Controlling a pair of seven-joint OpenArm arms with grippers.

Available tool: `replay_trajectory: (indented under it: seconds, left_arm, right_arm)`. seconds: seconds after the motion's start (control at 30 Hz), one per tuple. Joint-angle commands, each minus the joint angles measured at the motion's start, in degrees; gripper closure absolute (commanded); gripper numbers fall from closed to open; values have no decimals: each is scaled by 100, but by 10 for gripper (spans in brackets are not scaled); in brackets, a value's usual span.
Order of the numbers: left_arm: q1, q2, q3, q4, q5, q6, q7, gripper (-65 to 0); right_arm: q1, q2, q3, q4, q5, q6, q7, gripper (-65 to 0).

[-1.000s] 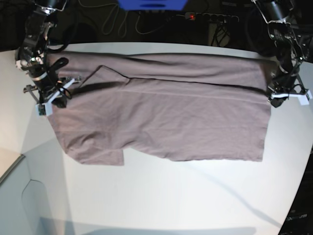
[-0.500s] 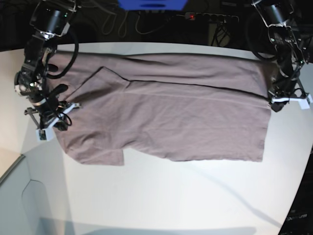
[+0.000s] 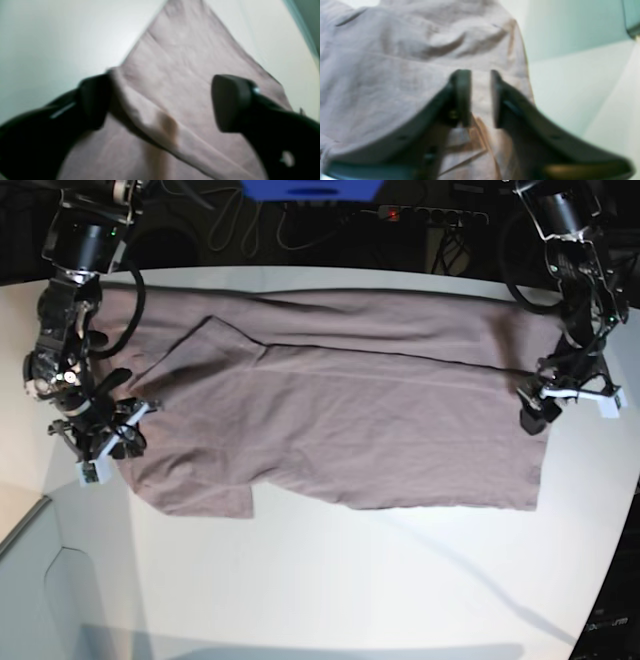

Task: Layout the t-shirt on the table in an organized manner, then fold the t-shirt properly
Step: 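Move both grippers along the shirt sides to its open hem edge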

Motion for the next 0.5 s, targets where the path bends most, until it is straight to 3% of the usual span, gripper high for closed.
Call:
replay_trajectory:
  seconds: [0.0,0.1,0.27,0.47]
  left_arm:
    - [-90,-105,-37,285,-84,-73,-70,-650]
    - [-125,-105,-46,628,-58,-65,44,-650]
    - [-486,-158,-11,628,65,-21,44,-650]
    - [-1303,-176,-2,-154,1437,-21,35,-650]
  right_arm:
    - [167,87,19,93,53,71,149,-247]
    - [360,122,37,85,53,71,140,-323]
    - [800,166,37,-478,53,71,114,-325]
    - [1406,491,46,-1911,53,62,158,-327]
